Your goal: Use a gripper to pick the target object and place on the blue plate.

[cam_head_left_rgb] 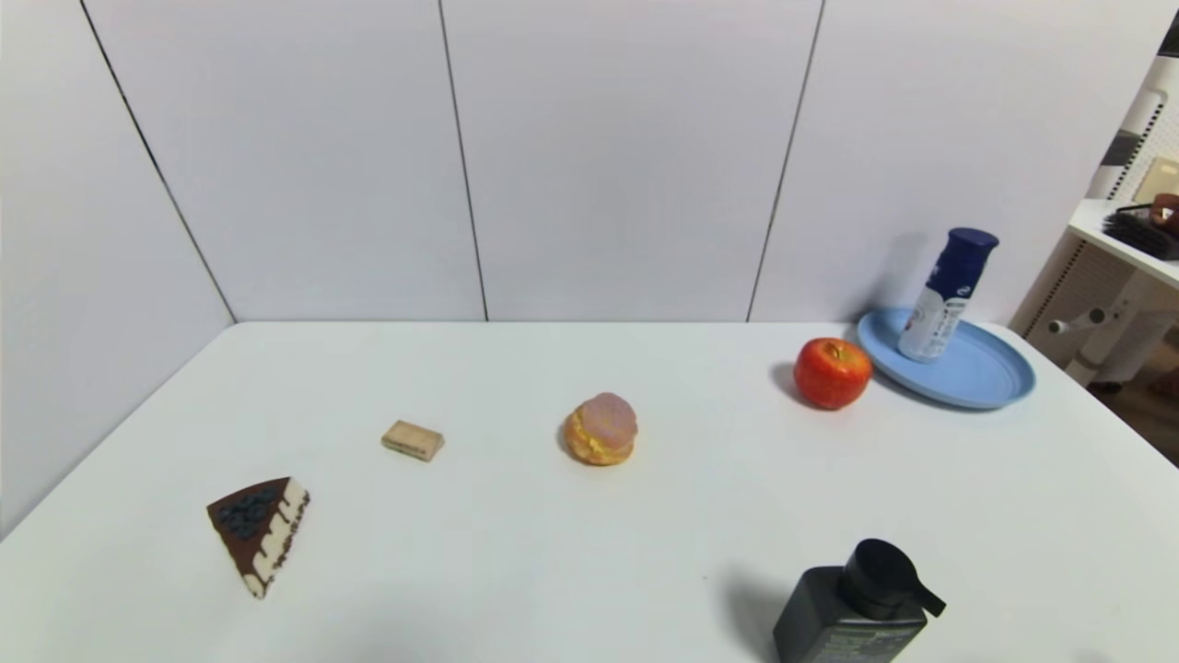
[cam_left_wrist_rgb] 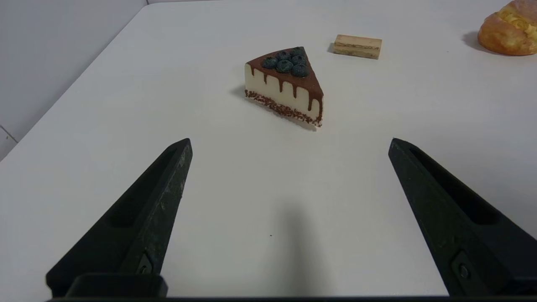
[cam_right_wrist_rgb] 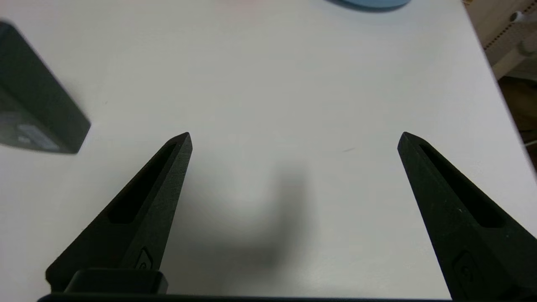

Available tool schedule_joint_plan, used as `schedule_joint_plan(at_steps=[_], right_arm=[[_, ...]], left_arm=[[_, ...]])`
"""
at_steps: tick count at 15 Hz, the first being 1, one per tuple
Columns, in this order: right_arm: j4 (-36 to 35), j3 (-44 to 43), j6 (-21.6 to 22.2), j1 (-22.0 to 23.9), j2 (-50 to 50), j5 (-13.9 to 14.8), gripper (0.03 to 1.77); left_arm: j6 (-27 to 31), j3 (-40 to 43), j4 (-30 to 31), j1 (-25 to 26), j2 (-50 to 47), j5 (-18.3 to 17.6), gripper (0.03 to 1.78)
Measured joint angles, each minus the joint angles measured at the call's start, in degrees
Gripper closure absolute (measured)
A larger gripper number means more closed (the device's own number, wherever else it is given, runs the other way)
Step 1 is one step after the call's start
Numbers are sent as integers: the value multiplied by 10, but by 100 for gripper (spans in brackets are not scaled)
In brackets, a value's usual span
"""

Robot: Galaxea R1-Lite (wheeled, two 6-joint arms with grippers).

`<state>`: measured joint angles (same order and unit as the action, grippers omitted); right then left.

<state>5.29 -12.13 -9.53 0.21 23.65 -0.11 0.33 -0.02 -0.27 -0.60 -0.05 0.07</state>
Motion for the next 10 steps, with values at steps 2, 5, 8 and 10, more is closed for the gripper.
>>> schedule_joint_plan(at_steps=[2,5,8,10], right_arm=[[-30,75,20,-2,-86,-11,11],[-47,110,53,-4,-185,-16,11],[-51,120,71,-5,-224,-15,11],[-49,120,79,-5,-233,-10,11]], left_arm=[[0,0,0,0,0,0,12],[0,0,0,0,0,0,12],[0,0,0,0,0,0,12],[0,0,0,0,0,0,12]])
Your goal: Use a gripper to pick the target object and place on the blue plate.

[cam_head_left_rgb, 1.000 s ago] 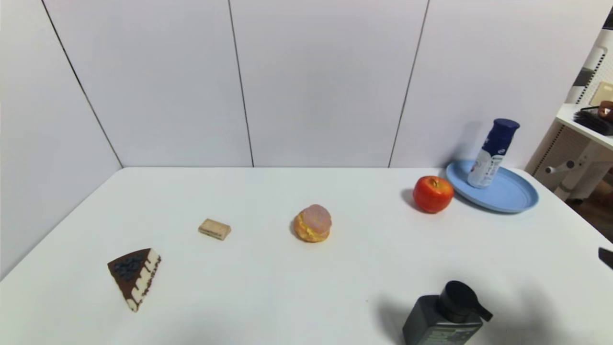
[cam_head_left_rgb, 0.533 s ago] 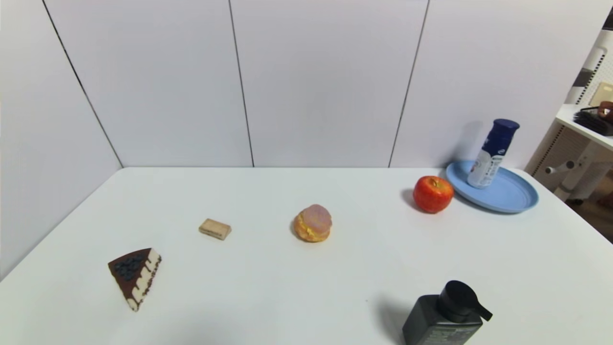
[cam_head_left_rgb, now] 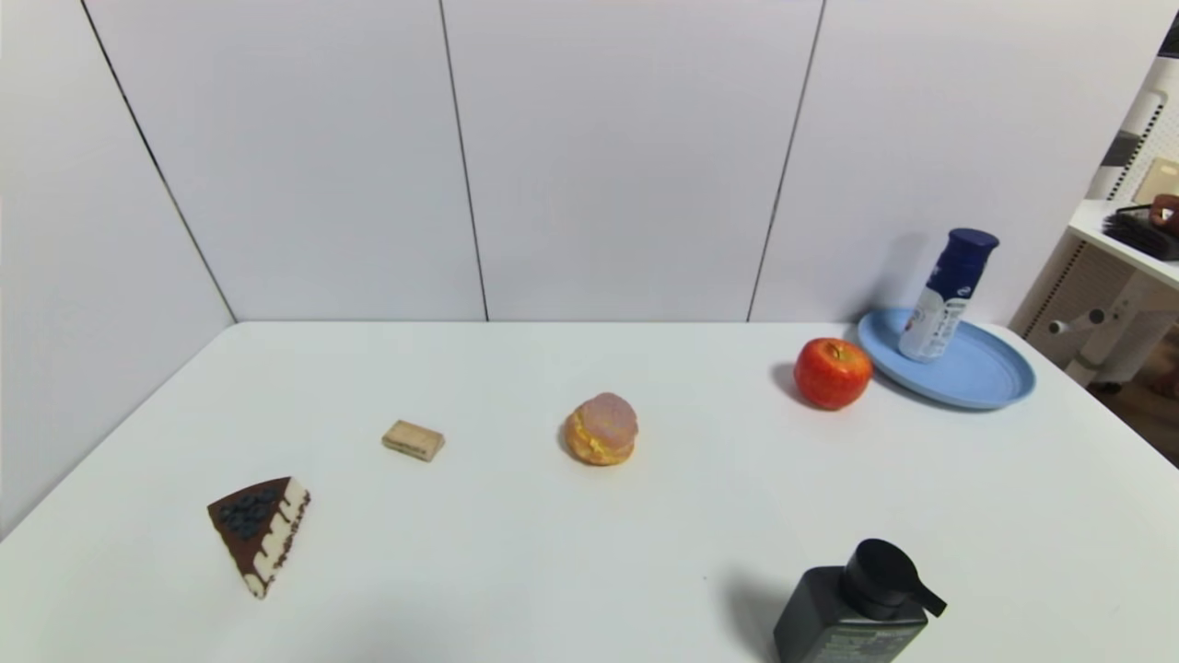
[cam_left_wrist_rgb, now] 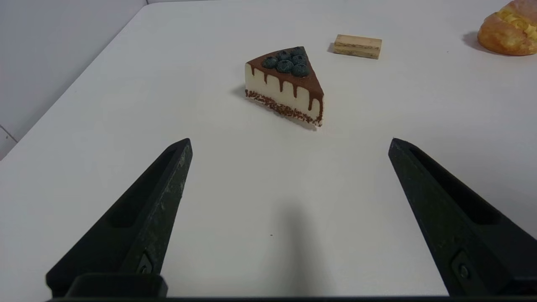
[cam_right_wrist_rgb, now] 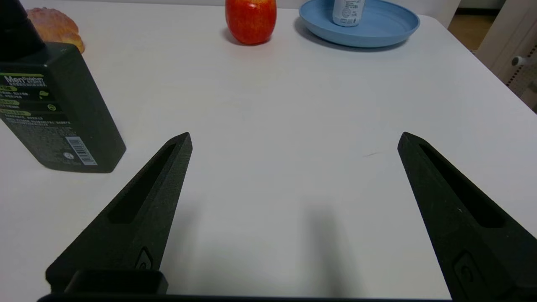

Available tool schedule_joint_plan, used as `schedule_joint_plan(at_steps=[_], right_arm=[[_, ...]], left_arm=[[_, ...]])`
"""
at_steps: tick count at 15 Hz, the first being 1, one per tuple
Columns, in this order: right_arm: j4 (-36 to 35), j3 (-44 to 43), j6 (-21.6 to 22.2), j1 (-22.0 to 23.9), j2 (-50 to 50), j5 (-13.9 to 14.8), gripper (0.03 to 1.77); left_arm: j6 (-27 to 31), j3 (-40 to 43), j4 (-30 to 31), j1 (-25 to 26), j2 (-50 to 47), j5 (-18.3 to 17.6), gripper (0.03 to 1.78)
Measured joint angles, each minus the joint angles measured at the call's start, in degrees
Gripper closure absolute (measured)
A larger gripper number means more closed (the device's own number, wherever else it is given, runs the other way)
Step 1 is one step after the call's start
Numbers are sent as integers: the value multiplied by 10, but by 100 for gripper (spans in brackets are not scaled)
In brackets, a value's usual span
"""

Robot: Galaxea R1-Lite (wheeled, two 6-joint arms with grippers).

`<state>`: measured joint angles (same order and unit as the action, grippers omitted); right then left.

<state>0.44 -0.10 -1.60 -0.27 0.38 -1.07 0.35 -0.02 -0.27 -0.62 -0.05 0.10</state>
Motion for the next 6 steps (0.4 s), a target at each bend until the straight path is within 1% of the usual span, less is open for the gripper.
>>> schedule_joint_plan(at_steps=[1,6], right_arm=[[5,0,5,0,-3,7,11],[-2,0,5,0,-5,6,11]], left_arm=[[0,0,0,0,0,0,12],[0,0,0,0,0,0,12]])
